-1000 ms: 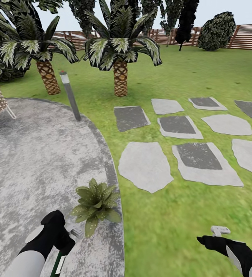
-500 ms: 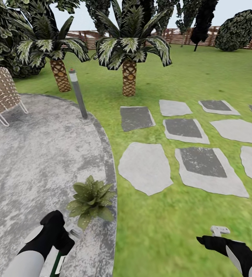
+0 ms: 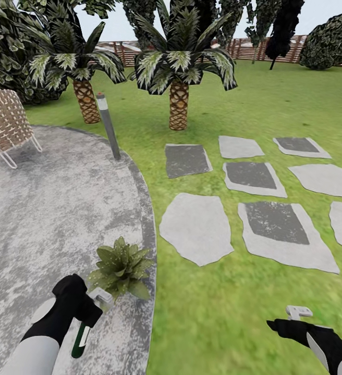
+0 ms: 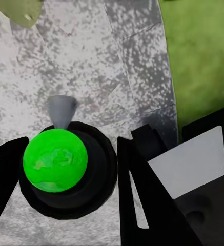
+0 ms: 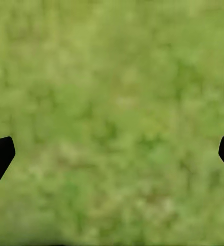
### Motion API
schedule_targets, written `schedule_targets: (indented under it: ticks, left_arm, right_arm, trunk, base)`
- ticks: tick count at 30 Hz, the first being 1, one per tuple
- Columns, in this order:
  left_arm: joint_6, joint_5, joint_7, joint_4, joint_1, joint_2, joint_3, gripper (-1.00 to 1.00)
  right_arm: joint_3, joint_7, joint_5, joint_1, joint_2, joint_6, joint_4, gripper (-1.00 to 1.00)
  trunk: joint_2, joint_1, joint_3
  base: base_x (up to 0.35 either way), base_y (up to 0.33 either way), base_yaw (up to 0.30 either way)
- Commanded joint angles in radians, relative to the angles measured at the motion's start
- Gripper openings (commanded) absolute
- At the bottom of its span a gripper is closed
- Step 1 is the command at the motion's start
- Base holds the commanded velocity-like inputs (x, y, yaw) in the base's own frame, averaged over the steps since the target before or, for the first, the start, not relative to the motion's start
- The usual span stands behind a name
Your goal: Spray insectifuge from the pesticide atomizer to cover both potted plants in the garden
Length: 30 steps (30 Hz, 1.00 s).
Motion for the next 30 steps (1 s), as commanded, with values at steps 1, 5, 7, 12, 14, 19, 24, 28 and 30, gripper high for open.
schedule_targets:
  ticks: [1, 5, 7, 12, 14, 19, 24, 28, 30]
  left_arm:
    - [0.006, -0.008, -0.01, -0.003, -0.001, -0.001, 0.0, -1.0]
    - [0.007, -0.007, -0.01, -0.009, -0.001, -0.019, -0.001, -1.0]
    - [0.007, -0.007, -0.01, -0.011, -0.001, -0.035, -0.001, -1.0]
    - [0.007, -0.008, -0.01, -0.024, -0.001, -0.05, -0.002, -1.0]
    - [0.007, -0.008, -0.01, -0.025, -0.001, -0.051, -0.002, -1.0]
    - [0.007, -0.009, -0.01, -0.032, -0.002, -0.05, -0.002, -1.0]
    - [0.007, -0.009, -0.011, -0.064, -0.002, -0.051, -0.003, -1.0]
    - [0.008, -0.009, -0.011, -0.068, -0.003, -0.051, -0.003, -1.0]
    - [0.009, -0.009, -0.011, -0.068, -0.004, -0.051, -0.003, -1.0]
  right_arm:
    - [-0.008, 0.006, 0.004, 0.0, 0.0, 0.007, -0.002, 1.0]
    - [-0.008, 0.006, 0.004, 0.0, 0.0, 0.007, -0.002, 1.0]
    - [-0.008, 0.006, 0.004, 0.0, 0.0, 0.007, -0.002, 1.0]
    - [-0.008, 0.006, 0.004, 0.0, 0.001, 0.007, -0.003, 1.0]
    - [-0.008, 0.006, 0.004, -0.001, 0.001, 0.007, -0.003, 1.0]
    - [-0.008, 0.006, 0.004, 0.0, 0.001, 0.007, -0.003, 1.0]
    - [-0.008, 0.006, 0.004, 0.0, 0.002, 0.007, -0.005, 1.0]
    - [-0.007, 0.006, 0.004, 0.0, 0.002, 0.007, -0.005, 1.0]
    - [-0.007, 0.006, 0.004, 0.0, 0.002, 0.007, -0.005, 1.0]
  trunk:
    - [0.0, 0.0, -0.001]
    - [0.0, 0.0, -0.001]
    - [0.0, 0.0, -0.001]
    - [0.0, 0.0, -0.001]
    - [0.0, 0.0, -0.001]
    - [0.0, 0.0, -0.001]
    - [0.0, 0.0, -0.001]
    - [0.0, 0.0, -0.001]
    - [0.0, 0.0, -0.001]
  base:
    - [0.0, 0.0, 0.012]
    - [0.0, 0.0, 0.003]
    - [0.0, 0.0, 0.0]
    - [0.023, -0.133, 0.0]
    - [0.072, -0.284, 0.0]
    - [0.051, -0.206, 0.0]
    - [0.005, -0.028, 0.0]
    - [0.0, -0.002, 0.0]
    - [0.0, 0.0, 0.0]
